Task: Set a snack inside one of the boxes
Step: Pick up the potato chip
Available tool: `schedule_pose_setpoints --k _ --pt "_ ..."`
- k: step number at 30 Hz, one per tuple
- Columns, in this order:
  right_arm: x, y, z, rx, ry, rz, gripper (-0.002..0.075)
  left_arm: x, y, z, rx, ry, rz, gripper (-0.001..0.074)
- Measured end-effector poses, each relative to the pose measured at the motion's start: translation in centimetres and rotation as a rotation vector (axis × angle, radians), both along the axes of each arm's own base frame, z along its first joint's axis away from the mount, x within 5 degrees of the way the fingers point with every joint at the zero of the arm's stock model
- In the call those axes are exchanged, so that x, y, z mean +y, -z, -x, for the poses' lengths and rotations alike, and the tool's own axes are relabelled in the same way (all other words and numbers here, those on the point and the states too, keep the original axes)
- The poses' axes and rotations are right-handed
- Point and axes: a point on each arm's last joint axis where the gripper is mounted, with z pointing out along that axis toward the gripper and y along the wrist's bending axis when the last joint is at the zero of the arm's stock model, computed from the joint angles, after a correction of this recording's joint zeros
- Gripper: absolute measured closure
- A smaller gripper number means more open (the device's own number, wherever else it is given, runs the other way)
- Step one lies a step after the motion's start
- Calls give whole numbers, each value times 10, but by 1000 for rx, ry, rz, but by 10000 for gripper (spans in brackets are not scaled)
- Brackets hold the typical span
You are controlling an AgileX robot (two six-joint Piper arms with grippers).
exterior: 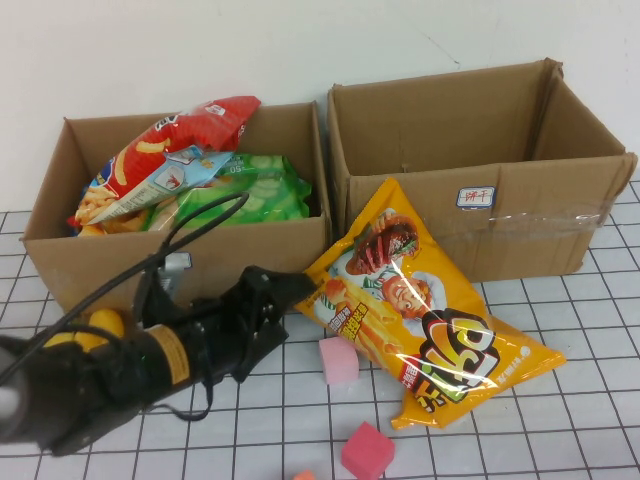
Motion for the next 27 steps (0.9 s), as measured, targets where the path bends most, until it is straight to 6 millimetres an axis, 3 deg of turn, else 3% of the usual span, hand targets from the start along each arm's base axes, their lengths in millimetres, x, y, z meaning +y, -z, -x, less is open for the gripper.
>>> schedule_pose_setpoints --k 8,16,27 --pt "0 0 0 0 0 0 727 -9 17 -27 -41 -4 72 105" --pt "0 0 0 -1 0 0 727 -16 31 -37 -87 35 144 111" --pt "0 0 0 -2 0 0 727 -19 38 -37 -114 69 132 281"
